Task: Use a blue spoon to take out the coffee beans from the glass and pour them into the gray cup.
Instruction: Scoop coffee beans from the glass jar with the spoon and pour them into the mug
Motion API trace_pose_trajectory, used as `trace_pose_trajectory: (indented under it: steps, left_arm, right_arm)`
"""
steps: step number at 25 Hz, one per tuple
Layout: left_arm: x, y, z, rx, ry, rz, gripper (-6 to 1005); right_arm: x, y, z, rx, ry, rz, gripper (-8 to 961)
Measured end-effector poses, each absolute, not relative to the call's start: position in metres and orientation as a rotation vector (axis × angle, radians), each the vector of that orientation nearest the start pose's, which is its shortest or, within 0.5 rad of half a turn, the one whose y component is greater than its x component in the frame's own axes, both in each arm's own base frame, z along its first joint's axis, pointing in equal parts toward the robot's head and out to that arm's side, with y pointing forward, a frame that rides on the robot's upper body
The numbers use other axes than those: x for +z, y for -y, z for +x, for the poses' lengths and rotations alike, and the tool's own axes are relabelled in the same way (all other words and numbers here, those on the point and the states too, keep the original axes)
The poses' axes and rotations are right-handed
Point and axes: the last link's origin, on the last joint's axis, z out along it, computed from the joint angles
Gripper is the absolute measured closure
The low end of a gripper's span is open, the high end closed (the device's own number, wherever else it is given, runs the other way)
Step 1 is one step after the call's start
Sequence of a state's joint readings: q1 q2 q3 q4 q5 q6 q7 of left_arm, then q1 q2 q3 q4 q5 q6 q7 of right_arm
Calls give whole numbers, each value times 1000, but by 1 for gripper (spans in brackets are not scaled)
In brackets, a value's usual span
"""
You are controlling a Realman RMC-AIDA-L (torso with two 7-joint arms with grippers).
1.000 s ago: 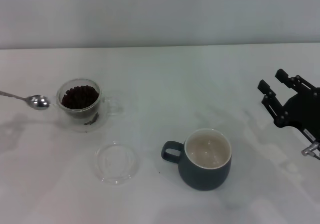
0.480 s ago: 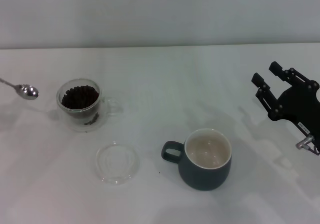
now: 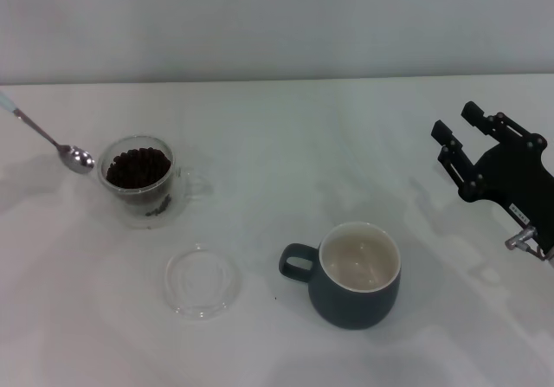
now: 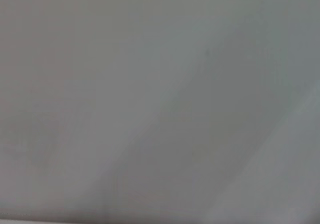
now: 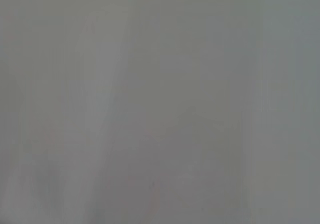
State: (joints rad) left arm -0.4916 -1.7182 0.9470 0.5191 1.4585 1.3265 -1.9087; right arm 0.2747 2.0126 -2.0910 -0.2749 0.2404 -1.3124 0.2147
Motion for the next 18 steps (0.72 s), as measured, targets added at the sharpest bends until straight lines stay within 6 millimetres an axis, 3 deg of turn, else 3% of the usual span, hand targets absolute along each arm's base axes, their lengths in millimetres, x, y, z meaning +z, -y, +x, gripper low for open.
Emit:
trace_pose_trajectory:
  steps: [7,18]
  left_arm:
    - [126,-397,-291,-776,1256,-2250,862]
    - [116,-411,-288,-708,1239,-2224,863]
  right_arm:
    - [-19,-287,319,780,-324,-1885,502]
    - [-21,-287,324,752,-346,-1897,503]
